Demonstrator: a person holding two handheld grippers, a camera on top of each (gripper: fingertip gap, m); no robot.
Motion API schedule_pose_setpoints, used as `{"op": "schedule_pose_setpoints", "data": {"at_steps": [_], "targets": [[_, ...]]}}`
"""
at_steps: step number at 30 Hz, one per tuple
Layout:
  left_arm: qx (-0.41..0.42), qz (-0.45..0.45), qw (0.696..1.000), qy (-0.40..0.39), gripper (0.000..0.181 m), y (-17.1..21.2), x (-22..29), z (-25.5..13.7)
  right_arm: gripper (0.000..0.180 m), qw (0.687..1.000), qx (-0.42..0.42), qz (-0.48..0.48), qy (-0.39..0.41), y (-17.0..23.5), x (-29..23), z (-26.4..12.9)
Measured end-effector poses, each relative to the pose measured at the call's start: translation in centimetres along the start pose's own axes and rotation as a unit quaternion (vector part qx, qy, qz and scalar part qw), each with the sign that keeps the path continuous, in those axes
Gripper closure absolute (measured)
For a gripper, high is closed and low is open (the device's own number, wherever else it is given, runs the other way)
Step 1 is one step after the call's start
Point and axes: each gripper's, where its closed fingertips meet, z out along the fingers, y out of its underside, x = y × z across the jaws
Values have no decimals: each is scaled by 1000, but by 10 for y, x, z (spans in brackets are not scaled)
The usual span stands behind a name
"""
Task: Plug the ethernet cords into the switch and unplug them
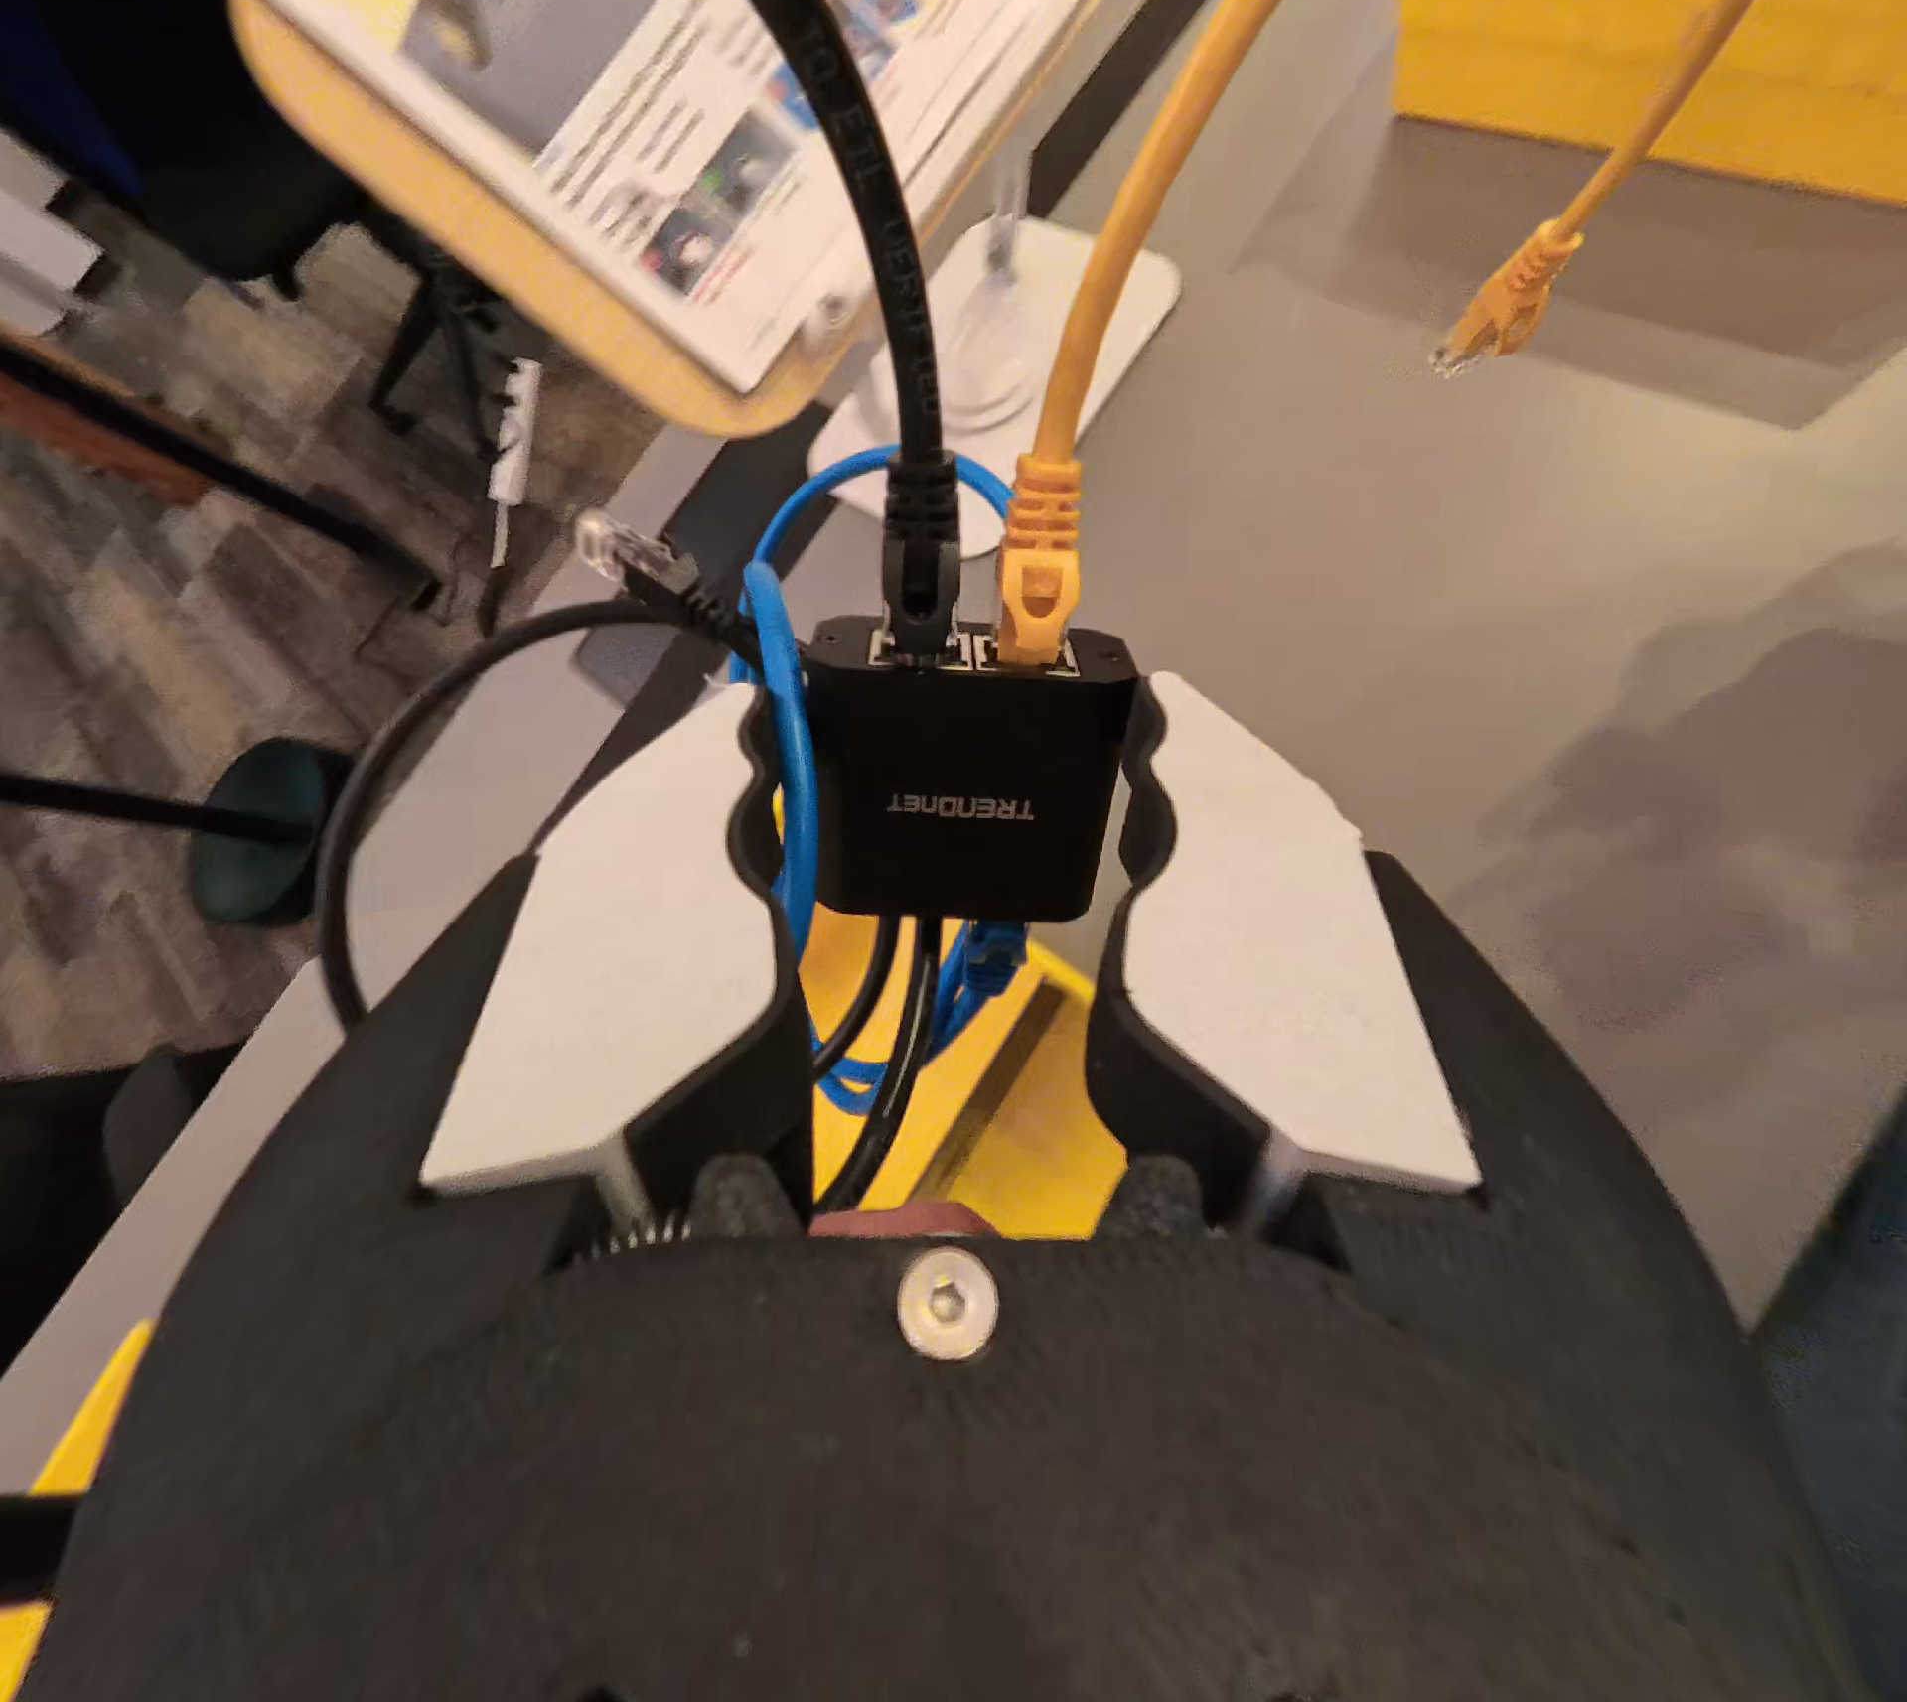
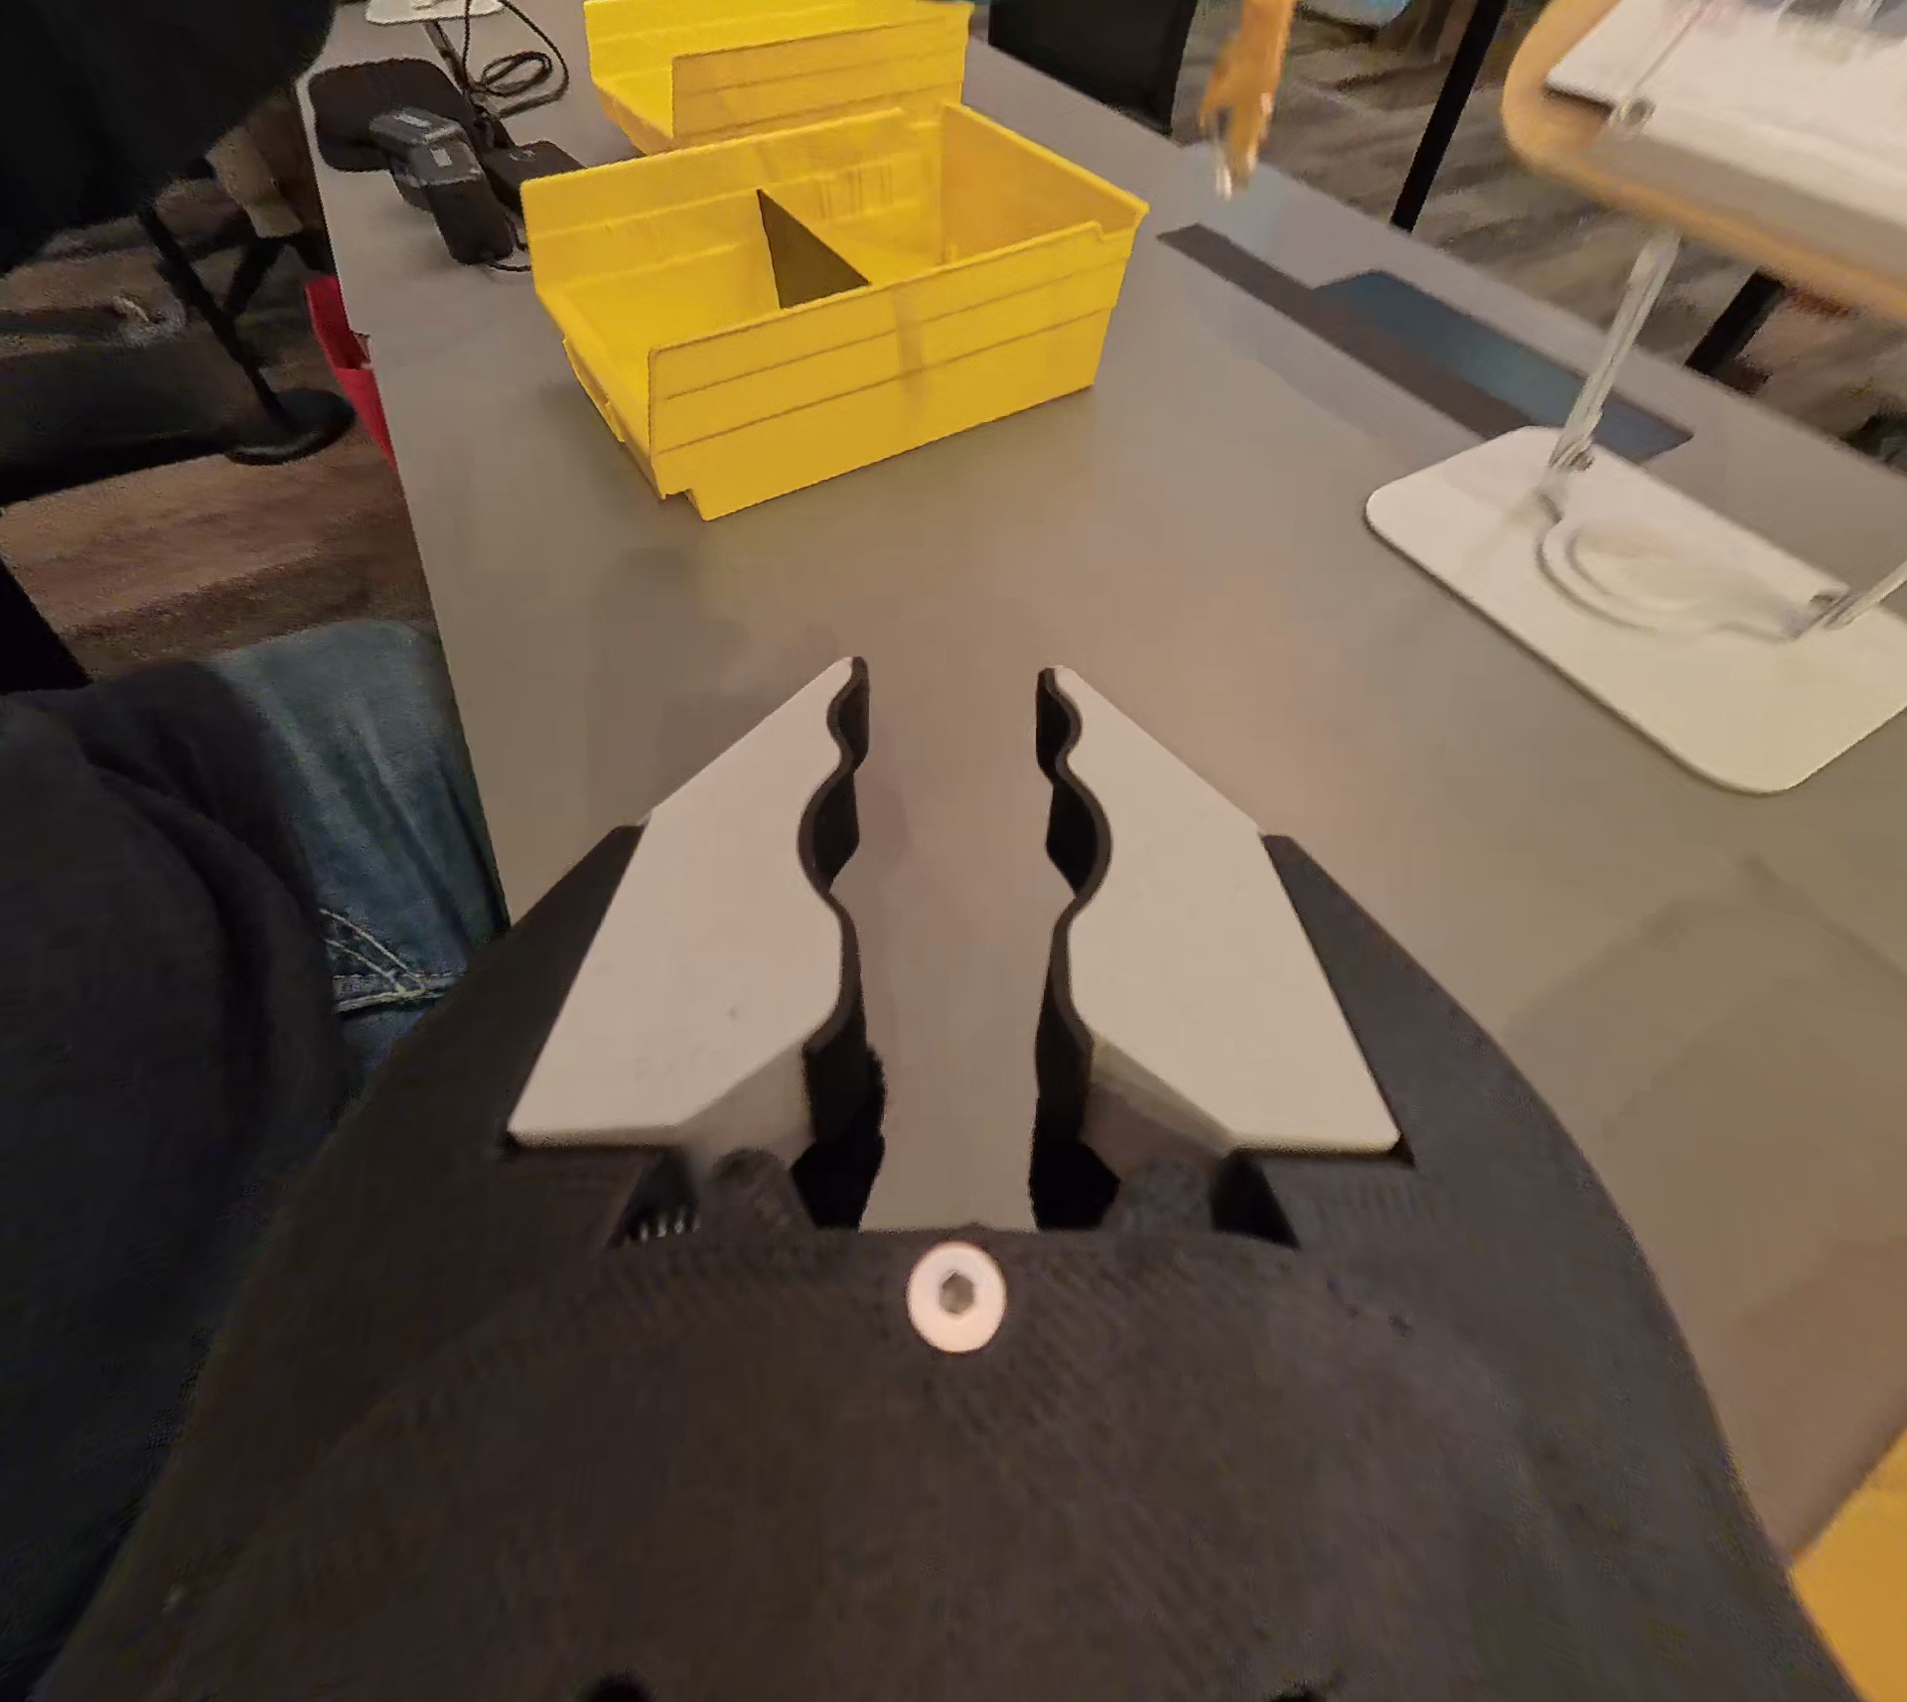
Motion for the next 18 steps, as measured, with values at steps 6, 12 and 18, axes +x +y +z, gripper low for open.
{"op": "schedule_pose_setpoints", "data": {"at_steps": [6, 12, 18], "targets": [[-19, 18, 996, 88, 117, -38, 77, 44, 145, 991, 32, -112, 66, -36, -3, -21], [-61, 7, 980, 191, 117, -28, 141, 93, 138, 964, 20, -225, 142, -50, 0, -34], [-101, -10, 963, 249, 117, -9, 176, 120, 127, 922, -52, -335, 185, -36, 12, -15]]}}
